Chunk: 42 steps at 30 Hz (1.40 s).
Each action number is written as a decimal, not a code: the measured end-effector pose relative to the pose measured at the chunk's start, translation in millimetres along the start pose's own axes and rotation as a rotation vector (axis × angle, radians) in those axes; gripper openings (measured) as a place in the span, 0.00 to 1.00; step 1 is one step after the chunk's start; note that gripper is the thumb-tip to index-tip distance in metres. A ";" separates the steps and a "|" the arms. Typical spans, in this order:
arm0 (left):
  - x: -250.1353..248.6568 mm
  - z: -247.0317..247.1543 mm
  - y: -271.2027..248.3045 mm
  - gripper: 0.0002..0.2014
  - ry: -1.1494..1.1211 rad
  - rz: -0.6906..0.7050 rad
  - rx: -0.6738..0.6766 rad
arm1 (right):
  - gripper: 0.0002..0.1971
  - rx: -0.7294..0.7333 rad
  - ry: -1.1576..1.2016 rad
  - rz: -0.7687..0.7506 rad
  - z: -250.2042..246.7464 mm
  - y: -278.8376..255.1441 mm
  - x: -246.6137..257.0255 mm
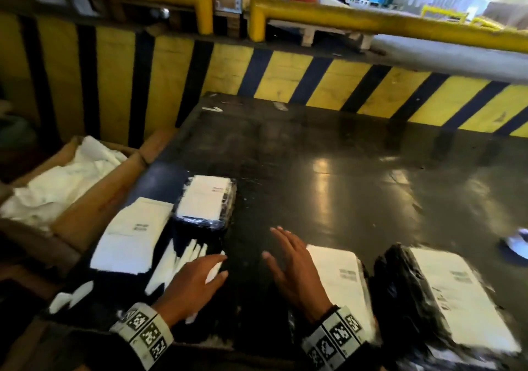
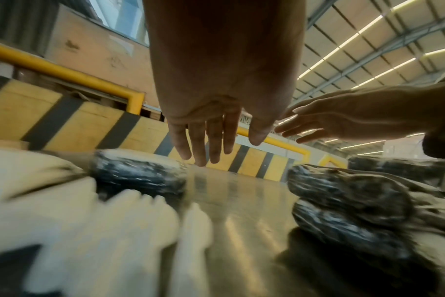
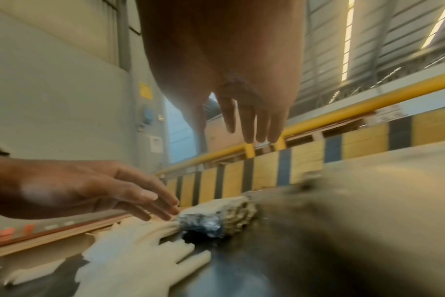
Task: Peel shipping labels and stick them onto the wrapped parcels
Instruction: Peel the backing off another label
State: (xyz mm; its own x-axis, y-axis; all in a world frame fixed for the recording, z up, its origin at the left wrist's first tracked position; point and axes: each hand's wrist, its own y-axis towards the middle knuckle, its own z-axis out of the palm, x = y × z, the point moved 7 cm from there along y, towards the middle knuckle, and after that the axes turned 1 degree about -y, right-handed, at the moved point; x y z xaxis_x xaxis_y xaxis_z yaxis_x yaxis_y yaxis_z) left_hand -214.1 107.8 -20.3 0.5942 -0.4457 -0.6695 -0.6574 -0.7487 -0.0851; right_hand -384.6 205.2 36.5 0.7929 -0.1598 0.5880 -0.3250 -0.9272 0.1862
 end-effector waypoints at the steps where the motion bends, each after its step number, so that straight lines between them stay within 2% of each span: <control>1: 9.4 -17.6 0.4 0.30 -0.021 -0.009 -0.050 | 0.36 0.025 0.001 -0.031 13.1 14.0 11.7; 2: 25.5 -38.8 1.4 0.31 -0.026 -0.021 -0.103 | 0.36 0.046 0.010 -0.060 30.2 31.3 27.1; 5: 73.5 -91.4 2.2 0.27 0.027 -0.097 -0.234 | 0.33 0.086 0.052 -0.136 74.5 67.9 64.4; 7: 111.2 -120.3 3.6 0.32 0.028 -0.115 -0.329 | 0.32 0.129 0.061 -0.168 105.9 87.7 86.1; 9: 144.6 -138.2 5.8 0.35 0.032 -0.169 -0.369 | 0.37 0.158 0.079 -0.189 132.4 102.8 99.8; 11: 174.4 -152.9 9.6 0.33 0.005 -0.214 -0.374 | 0.44 0.246 0.091 -0.184 162.8 116.5 114.5; 14: 204.1 -164.8 18.0 0.21 0.003 -0.278 -0.366 | 0.32 0.416 0.018 -0.164 202.3 125.6 130.6; 16: 218.7 -166.0 23.6 0.11 0.019 -0.325 -0.357 | 0.32 0.491 -0.023 -0.141 220.1 125.7 134.6; 17: 223.6 -165.4 27.7 0.11 0.000 -0.332 -0.348 | 0.30 0.528 -0.034 -0.124 226.4 125.5 135.6; 19: 238.1 -160.8 35.9 0.17 -0.094 -0.364 -0.340 | 0.26 0.569 -0.046 -0.125 234.7 125.5 137.2; 23: 268.7 -151.3 46.9 0.16 -0.389 -0.399 -0.308 | 0.22 0.586 -0.067 -0.131 243.2 129.1 134.4; 26: 276.9 -150.6 49.4 0.14 -0.458 -0.344 -0.246 | 0.27 0.599 -0.074 -0.137 241.8 124.1 132.8; 28: 277.4 -155.9 53.8 0.14 -0.477 -0.304 -0.242 | 0.23 0.585 -0.065 -0.158 240.2 126.3 133.0; 30: 275.0 -163.0 55.3 0.15 -0.503 -0.299 -0.289 | 0.20 0.560 -0.053 -0.179 236.2 128.8 133.3; 32: 267.7 -174.3 54.2 0.13 -0.534 -0.297 -0.347 | 0.23 0.531 -0.020 -0.180 230.4 132.4 135.3; 34: 252.3 -186.6 54.2 0.10 -0.571 -0.259 -0.338 | 0.25 0.463 0.034 -0.164 220.9 139.5 137.4; 36: 227.9 -200.5 56.0 0.08 -0.610 -0.202 -0.322 | 0.16 0.386 0.122 -0.147 209.7 149.2 136.3; 37: 215.2 -207.5 57.6 0.07 -0.633 -0.176 -0.330 | 0.17 0.347 0.202 -0.125 203.6 153.2 135.6; 39: 191.4 -221.5 60.1 0.06 -0.678 -0.142 -0.365 | 0.31 0.275 0.380 -0.048 192.3 159.3 134.6; 40: 181.3 -226.3 61.6 0.06 -0.696 -0.137 -0.383 | 0.34 0.259 0.447 0.000 184.9 161.0 135.2; 42: 164.4 -232.7 65.4 0.06 -0.747 -0.133 -0.413 | 0.26 0.275 0.579 0.079 175.5 160.8 137.4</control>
State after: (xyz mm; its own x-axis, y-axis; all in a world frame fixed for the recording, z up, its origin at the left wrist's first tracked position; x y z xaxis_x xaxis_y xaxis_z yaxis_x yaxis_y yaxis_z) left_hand -51.5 -128.7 35.8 0.0987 -0.0107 -0.9951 -0.2964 -0.9549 -0.0192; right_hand -237.4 -25.3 9.1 0.3403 -0.0940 0.9356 -0.1661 -0.9853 -0.0386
